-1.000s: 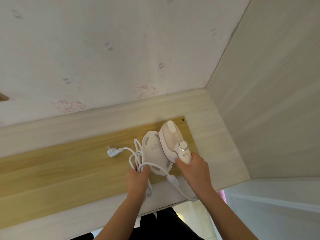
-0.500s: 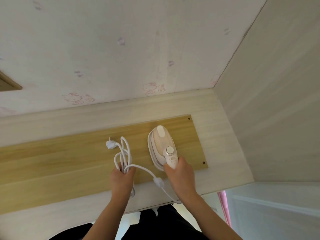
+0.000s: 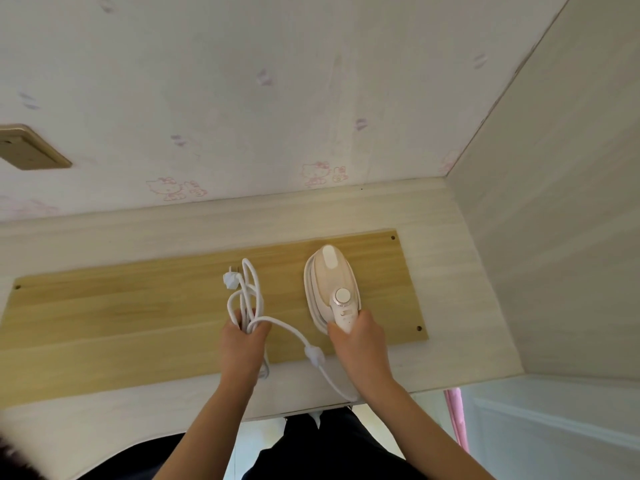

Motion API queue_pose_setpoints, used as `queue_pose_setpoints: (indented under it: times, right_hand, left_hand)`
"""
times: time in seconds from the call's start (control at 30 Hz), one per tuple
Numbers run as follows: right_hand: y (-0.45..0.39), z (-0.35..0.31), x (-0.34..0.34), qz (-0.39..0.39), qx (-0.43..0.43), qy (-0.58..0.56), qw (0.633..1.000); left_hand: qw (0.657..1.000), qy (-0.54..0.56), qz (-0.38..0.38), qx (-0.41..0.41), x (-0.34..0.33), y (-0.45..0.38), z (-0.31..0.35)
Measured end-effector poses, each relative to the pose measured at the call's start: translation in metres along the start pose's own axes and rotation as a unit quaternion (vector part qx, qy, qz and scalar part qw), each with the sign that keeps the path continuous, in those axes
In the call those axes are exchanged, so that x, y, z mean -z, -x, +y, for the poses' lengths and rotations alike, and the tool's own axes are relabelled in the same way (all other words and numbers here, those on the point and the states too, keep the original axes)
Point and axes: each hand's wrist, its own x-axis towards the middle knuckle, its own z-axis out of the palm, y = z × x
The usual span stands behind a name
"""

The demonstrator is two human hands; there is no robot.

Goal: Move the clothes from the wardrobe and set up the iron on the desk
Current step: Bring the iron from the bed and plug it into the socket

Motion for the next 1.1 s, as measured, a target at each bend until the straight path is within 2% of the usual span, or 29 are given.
queue_pose_setpoints:
  times: [0.17,0.23,0.3,0.37,0.43,0.47,0.53,0.6,0.67,0.77,0.83,0.97,1.1]
  right_hand:
    - [-0.005,-0.001,0.005,-0.051,0.003,0.055,0.997]
    - [-0.005,-0.005,0.011,-0.067,0.014,0.122,0.99]
    - [-0.003,-0.013,0.017,-0.027,0.062,0.273,0.96]
    - [0.003,-0.027,0.02,0.058,0.128,0.345,0.928]
    - [0.009,-0.044,0.017,0.101,0.211,0.302,0.924]
    - [0.011,-0.052,0.013,0.082,0.247,0.269,0.927]
    - [0.017,-0.067,0.0,-0.004,0.283,0.2,0.938]
    - [0.025,-0.079,-0.016,-0.072,0.288,0.175,0.939]
    - [0.032,-0.089,-0.034,-0.098,0.293,0.165,0.937]
    - [0.039,-0.102,-0.053,-0.153,0.249,0.1,0.951]
    - [0.04,-0.105,-0.061,-0.168,0.226,0.076,0.957]
    - [0.044,-0.104,-0.072,-0.168,0.226,0.053,0.958]
    - [0.046,-0.102,-0.076,-0.159,0.237,0.002,0.958]
  left_hand:
    - [1.0,0.004,0.008,-0.021,0.016,0.001,0.007]
    - [1.0,0.007,0.009,-0.023,0.022,-0.001,0.008]
    - [1.0,0.005,0.0,-0.026,0.029,-0.002,0.006]
    - [0.999,0.002,-0.022,-0.036,0.036,-0.004,0.004]
    - [0.998,0.01,-0.048,-0.047,0.044,-0.004,0.005]
    - [0.996,0.016,-0.061,-0.056,0.048,-0.004,0.006]
    - [0.992,0.025,-0.091,-0.078,0.057,-0.005,0.008]
    - [0.988,0.03,-0.12,-0.096,0.066,-0.005,0.01]
    - [0.982,0.047,-0.152,-0.106,0.077,-0.006,0.012]
    - [0.971,0.085,-0.196,-0.112,0.093,-0.008,0.017]
    - [0.971,0.114,-0.188,-0.095,0.1,-0.011,0.019]
    - [0.984,0.129,-0.109,-0.051,0.11,-0.026,0.017]
    - [0.984,0.16,-0.079,-0.029,0.119,-0.034,0.018]
